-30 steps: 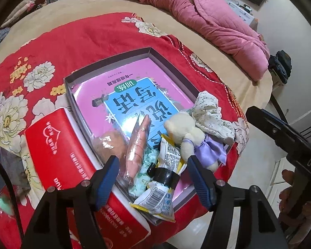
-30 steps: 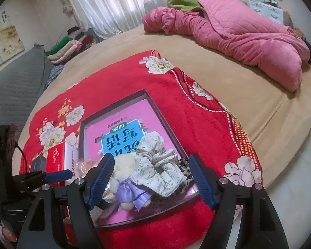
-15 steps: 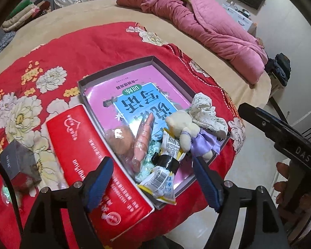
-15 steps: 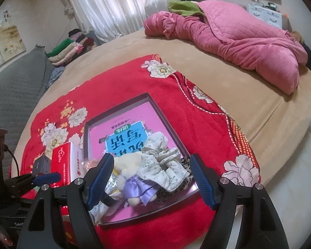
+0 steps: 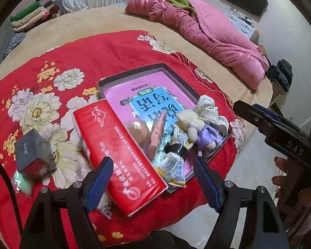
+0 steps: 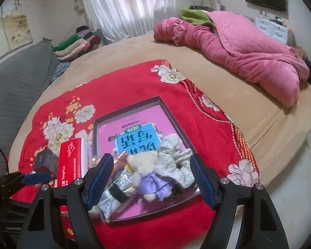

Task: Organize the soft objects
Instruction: 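Move both open grippers back over the remaining items, then grasp the tiara bunny plush with the right gripper while the left grasps the green sponge bag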

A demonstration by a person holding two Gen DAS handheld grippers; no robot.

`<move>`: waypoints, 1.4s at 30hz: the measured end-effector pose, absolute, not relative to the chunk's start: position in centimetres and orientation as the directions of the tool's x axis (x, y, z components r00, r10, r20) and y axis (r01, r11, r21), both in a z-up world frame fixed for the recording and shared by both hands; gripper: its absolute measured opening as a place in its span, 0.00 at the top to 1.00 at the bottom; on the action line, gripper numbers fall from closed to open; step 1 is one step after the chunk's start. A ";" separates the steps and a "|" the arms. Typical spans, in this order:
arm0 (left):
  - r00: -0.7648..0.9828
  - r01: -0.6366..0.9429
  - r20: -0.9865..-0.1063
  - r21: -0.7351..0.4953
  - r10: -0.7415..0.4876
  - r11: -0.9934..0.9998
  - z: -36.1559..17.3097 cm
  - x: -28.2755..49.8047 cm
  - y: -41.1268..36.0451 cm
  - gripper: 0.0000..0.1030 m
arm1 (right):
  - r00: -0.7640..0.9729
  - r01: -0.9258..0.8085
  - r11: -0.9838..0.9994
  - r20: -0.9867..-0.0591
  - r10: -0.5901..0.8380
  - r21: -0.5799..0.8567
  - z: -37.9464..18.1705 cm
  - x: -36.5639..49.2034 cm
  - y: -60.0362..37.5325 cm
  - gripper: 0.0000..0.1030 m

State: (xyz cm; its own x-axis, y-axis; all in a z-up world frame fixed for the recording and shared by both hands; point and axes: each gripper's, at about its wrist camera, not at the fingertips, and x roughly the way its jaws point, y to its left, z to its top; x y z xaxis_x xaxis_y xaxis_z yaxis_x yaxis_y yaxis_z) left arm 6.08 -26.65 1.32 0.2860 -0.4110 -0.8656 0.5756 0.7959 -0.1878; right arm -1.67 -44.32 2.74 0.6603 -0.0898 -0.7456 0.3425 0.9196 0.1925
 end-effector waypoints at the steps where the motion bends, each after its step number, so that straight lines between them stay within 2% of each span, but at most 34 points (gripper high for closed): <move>1: 0.289 0.573 -0.865 -0.187 -0.410 0.798 1.4 6.0 -26.4 0.23 | 0.662 0.334 0.923 -0.744 -0.086 0.191 2.9 -1.6 -43.9 0.25; 15: 0.332 0.500 -0.851 -0.207 -0.406 0.841 2.0 5.6 -20.1 0.23 | 0.683 0.226 0.961 -0.730 -0.038 0.161 4.3 -0.6 -37.9 0.25; 25: 0.410 0.333 -0.851 -0.195 -0.328 0.923 1.8 7.0 -10.4 0.23 | 0.669 0.032 0.996 -0.742 0.040 0.082 4.1 0.9 -29.3 0.25; 34: 0.431 0.163 -0.863 -0.213 -0.264 0.963 -0.3 8.6 -1.8 0.23 | 0.597 -0.172 0.981 -0.801 0.037 -0.083 0.6 2.0 -20.2 0.25; 42: 0.394 0.111 -0.882 -0.232 -0.257 0.966 -3.0 9.2 0.6 0.23 | 0.516 -0.249 0.951 -0.856 -0.027 -0.181 -4.1 2.9 -17.1 0.25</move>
